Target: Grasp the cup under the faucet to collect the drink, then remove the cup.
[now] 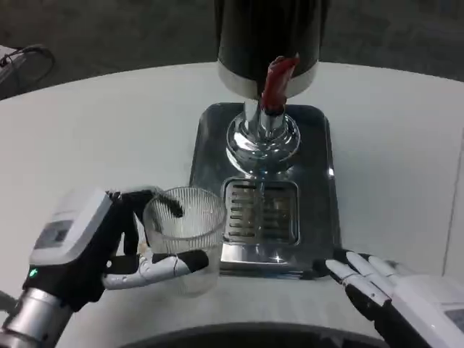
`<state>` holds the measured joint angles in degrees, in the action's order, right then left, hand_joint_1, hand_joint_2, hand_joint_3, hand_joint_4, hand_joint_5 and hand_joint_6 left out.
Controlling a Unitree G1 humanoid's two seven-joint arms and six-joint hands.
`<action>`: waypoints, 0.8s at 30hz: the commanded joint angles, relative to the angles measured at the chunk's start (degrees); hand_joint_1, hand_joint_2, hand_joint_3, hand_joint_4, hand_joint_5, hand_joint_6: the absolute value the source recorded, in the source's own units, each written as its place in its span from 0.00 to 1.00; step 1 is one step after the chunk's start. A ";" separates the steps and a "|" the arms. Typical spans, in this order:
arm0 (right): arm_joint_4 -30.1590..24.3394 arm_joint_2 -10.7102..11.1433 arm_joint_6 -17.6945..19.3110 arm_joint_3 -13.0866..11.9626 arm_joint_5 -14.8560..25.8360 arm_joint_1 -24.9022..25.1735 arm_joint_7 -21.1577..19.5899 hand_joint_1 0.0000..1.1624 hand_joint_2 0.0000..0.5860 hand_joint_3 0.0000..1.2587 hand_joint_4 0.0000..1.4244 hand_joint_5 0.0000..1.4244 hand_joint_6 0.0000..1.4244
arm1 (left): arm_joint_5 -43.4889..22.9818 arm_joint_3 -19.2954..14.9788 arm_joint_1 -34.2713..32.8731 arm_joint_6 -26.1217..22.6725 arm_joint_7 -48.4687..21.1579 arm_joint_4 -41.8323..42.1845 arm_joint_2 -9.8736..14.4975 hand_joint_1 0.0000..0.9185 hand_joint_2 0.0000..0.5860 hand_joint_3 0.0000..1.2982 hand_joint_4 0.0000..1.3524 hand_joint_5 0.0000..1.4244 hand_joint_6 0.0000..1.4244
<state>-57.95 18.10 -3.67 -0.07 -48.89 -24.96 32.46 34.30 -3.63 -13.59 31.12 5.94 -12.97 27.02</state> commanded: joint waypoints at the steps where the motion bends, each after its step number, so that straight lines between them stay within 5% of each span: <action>1: -0.72 0.07 0.66 -1.33 1.18 -0.26 -0.57 0.25 0.81 0.07 0.00 0.00 0.00 | 1.03 2.44 -3.68 -1.04 3.40 -2.85 -0.63 0.31 0.50 0.68 0.66 0.76 0.89; 14: -0.76 -0.33 1.01 -2.02 1.54 -1.39 -0.94 0.25 0.81 0.07 0.00 0.00 0.00 | 1.81 8.27 -13.70 -4.20 5.84 -11.77 -1.48 0.31 0.50 0.68 0.66 0.76 0.90; 24: -1.42 0.18 1.75 -4.87 3.73 -3.95 -1.32 0.25 0.81 0.07 0.00 0.00 0.00 | 2.17 12.07 -21.96 -6.22 7.50 -19.57 -2.50 0.31 0.50 0.68 0.66 0.76 0.90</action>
<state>-58.51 18.29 -2.87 -3.87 -46.11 -27.73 32.07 36.54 7.67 -33.16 25.47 11.89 -31.28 25.06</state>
